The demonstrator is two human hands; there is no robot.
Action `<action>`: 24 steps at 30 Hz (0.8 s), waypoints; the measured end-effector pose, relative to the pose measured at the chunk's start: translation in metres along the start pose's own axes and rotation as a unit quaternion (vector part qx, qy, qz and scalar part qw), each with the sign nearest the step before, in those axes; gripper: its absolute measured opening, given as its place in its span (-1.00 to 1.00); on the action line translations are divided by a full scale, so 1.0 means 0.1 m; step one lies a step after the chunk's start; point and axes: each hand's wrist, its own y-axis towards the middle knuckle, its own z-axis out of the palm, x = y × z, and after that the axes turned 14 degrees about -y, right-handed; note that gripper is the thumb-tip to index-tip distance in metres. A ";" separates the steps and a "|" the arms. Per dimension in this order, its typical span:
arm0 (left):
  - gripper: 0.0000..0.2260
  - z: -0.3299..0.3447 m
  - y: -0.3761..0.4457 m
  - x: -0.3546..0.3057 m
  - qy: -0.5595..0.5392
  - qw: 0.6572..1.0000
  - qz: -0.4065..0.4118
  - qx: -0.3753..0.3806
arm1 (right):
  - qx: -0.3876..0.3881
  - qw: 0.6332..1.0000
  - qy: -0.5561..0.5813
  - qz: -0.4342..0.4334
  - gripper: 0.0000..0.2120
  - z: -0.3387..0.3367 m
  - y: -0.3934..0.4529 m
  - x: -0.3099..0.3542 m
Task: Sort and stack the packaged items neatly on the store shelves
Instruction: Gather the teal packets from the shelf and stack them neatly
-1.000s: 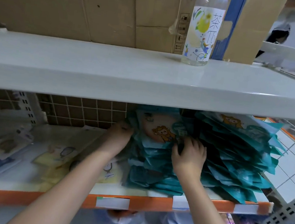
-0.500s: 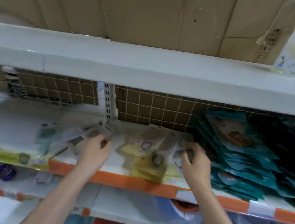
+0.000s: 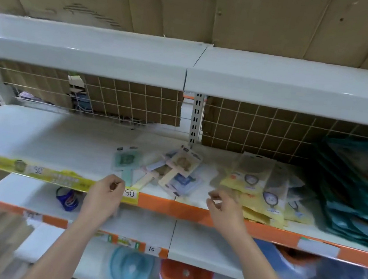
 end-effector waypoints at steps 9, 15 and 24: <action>-0.88 -0.04 0.52 0.35 0.012 0.999 -0.044 -0.010 | 0.031 0.999 -0.041 -0.012 -0.78 0.28 0.46 0.36; -0.60 0.05 0.86 0.52 0.098 0.991 -0.092 0.002 | 0.071 0.987 -0.140 0.040 -0.32 0.43 0.99 0.49; -0.66 0.12 1.16 0.57 0.175 0.981 -0.079 -0.008 | 0.030 0.991 -0.106 0.080 0.02 0.66 1.35 0.71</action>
